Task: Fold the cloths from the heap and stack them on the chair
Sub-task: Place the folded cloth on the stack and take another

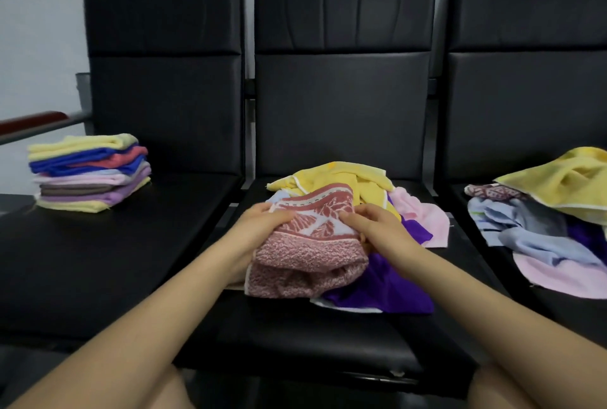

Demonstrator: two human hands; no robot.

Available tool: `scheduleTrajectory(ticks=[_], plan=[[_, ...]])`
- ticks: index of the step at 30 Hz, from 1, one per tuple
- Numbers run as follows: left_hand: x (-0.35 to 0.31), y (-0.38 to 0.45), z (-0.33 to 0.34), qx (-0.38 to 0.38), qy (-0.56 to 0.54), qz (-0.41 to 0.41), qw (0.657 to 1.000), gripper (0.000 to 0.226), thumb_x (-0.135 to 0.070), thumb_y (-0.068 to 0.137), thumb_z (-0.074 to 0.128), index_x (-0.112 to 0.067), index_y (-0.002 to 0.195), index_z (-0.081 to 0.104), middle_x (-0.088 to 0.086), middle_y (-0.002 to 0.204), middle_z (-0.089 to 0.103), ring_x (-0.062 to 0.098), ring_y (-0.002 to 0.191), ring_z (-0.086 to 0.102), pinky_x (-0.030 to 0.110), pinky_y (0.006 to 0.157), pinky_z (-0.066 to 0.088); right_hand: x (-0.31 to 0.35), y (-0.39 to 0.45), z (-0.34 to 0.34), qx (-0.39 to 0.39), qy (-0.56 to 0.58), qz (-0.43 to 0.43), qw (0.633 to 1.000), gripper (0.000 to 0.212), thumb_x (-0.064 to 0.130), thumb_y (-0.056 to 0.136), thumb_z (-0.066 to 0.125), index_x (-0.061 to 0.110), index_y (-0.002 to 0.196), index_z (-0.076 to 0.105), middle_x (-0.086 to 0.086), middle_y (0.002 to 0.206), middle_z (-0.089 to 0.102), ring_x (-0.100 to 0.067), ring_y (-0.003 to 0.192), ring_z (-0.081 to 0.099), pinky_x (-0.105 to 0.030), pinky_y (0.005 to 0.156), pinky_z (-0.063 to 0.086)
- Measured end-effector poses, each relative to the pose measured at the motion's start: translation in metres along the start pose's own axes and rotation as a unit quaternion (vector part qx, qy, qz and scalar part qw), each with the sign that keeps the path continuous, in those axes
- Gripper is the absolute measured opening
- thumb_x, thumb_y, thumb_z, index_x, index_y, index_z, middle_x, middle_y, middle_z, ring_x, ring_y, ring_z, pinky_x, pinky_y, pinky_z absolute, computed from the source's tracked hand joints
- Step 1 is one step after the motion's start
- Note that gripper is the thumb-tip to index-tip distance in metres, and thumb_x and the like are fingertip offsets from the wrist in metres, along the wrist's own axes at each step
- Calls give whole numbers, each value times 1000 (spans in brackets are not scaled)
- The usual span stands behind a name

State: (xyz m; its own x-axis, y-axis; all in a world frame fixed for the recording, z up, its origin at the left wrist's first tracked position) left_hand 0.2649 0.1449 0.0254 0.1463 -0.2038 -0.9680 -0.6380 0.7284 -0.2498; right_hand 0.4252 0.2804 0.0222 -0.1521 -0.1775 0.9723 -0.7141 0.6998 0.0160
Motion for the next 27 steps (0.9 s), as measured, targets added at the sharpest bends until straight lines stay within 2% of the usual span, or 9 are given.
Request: scheduleTrajectory(ticks=[3, 5, 8, 11, 14, 17, 22, 24, 27], plan=[[-7, 0, -14, -77, 46, 66, 994, 42, -16, 91, 61, -20, 130, 47, 1, 103, 62, 15, 81, 66, 21, 52, 50, 1, 0, 3, -7, -53, -12, 998, 40, 37, 88, 66, 13, 119, 57, -5, 86, 60, -14, 71, 56, -23, 57, 45], [1, -2, -20, -77, 112, 46, 990, 48, -17, 91, 59, -21, 136, 42, 1, 108, 60, 16, 87, 64, 24, 60, 52, -5, 1, 7, 20, -94, 20, 995, 51, 41, 85, 69, 18, 126, 50, -1, 102, 57, -13, 84, 58, -22, 60, 45], [22, -3, -22, -41, 256, -13, 966, 60, -25, 90, 59, -20, 144, 33, 6, 126, 57, 24, 109, 60, 39, 93, 51, -13, 2, 17, 44, -152, 69, 985, 73, 44, 80, 73, 18, 138, 36, -1, 127, 53, -19, 108, 56, -27, 73, 50], [24, -4, -24, -56, 341, -11, 938, 68, -34, 90, 60, -20, 147, 26, 6, 132, 53, 24, 114, 56, 35, 94, 47, -11, 7, 21, 15, -184, 87, 979, 66, 43, 77, 77, 11, 124, 44, -2, 122, 57, -22, 113, 57, -32, 88, 50], [22, -7, -24, -54, 347, -6, 936, 77, -38, 88, 63, -20, 150, 20, 5, 135, 52, 24, 114, 55, 34, 91, 46, -14, 10, 24, 41, -78, 142, 986, 62, 43, 73, 81, 4, 114, 55, -3, 111, 65, -22, 102, 65, -35, 83, 57], [24, -12, -30, -39, 320, -7, 947, 76, -37, 88, 63, -22, 149, 21, 4, 131, 54, 22, 109, 57, 36, 93, 48, -12, 4, 36, 100, 9, 180, 979, 53, 31, 77, 79, 8, 120, 59, -7, 109, 71, -24, 99, 69, -39, 87, 57], [29, -8, -49, -25, 167, -48, 985, 76, -46, 86, 64, -24, 149, 28, 7, 132, 56, 21, 104, 62, 42, 92, 53, 17, -1, 48, 118, 128, 147, 974, 28, 4, 86, 63, 0, 114, 60, -18, 111, 70, -33, 104, 67, -44, 96, 51], [28, -2, -56, -9, 118, -47, 992, 71, -59, 82, 63, -19, 139, 47, 7, 126, 63, 22, 104, 65, 42, 95, 52, 37, 1, 53, 116, 158, 123, 973, 26, 2, 87, 59, -2, 112, 59, -19, 110, 69, -33, 97, 67, -42, 91, 53], [18, -7, -65, 42, -21, -57, 997, 51, -65, 83, 57, -25, 114, 65, 6, 108, 72, 25, 104, 66, 44, 101, 48, 72, 14, 67, 137, 181, 91, 970, 16, 4, 89, 56, 0, 104, 59, -14, 90, 72, -25, 77, 70, -33, 72, 58]])
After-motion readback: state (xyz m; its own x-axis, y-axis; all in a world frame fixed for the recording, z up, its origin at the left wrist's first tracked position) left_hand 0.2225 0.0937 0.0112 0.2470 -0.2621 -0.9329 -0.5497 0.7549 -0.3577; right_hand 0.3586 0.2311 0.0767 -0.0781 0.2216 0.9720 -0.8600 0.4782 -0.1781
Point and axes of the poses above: each hand's wrist, its own y-axis towards the middle knuckle, its own z-axis out of the palm, x = y × z, the point moved 3 cm from there along y, towards the middle knuckle
